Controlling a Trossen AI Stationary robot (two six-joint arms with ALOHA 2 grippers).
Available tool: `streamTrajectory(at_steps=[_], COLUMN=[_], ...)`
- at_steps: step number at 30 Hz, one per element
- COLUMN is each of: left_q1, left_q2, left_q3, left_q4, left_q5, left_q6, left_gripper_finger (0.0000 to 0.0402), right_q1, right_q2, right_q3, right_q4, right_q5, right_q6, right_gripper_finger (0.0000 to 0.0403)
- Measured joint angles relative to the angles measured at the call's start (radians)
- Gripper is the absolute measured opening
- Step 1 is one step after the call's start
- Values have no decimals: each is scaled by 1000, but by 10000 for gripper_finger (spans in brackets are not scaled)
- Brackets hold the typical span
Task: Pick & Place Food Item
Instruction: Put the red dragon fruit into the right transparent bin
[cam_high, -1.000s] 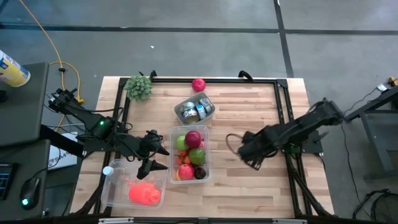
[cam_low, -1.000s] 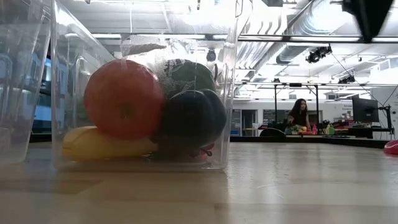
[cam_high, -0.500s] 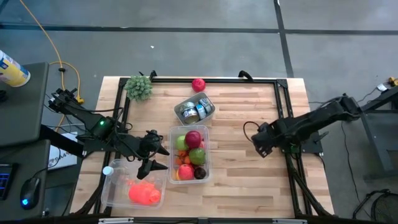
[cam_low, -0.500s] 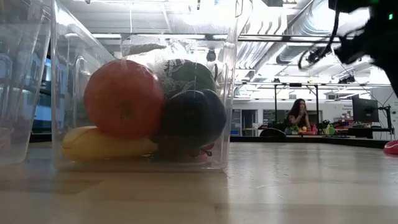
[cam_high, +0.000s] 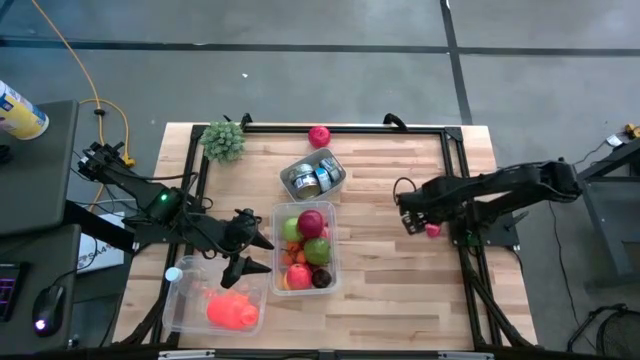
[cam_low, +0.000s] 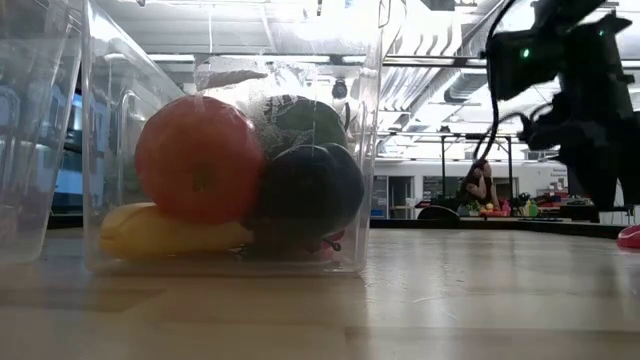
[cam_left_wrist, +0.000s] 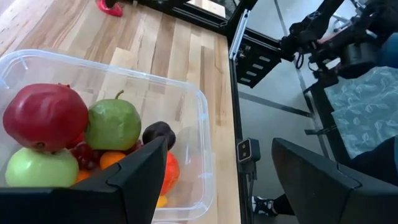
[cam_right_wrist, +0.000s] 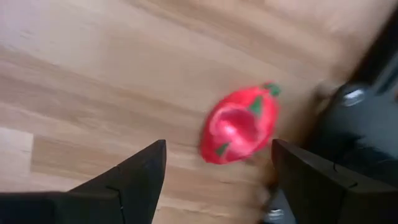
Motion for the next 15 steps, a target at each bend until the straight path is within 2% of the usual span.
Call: streamTrajectory(at_steps=[3,8,15], left_q1=[0,0,0], left_q2=[0,0,0], left_q3=[0,0,0], left_q4=[0,0,1], left_q5=[0,0,-1], left_q6=[0,1,18], left_gripper_finger=[281,281,281], right_q1=[-14,-18,-15], right_q2=[0,5,30], right_q3=[-43,-49,-49], right_q4=[55,68,78], right_q5=[-28,23,13], right_q6=[49,109,217], right_gripper_finger=[278,277,277])
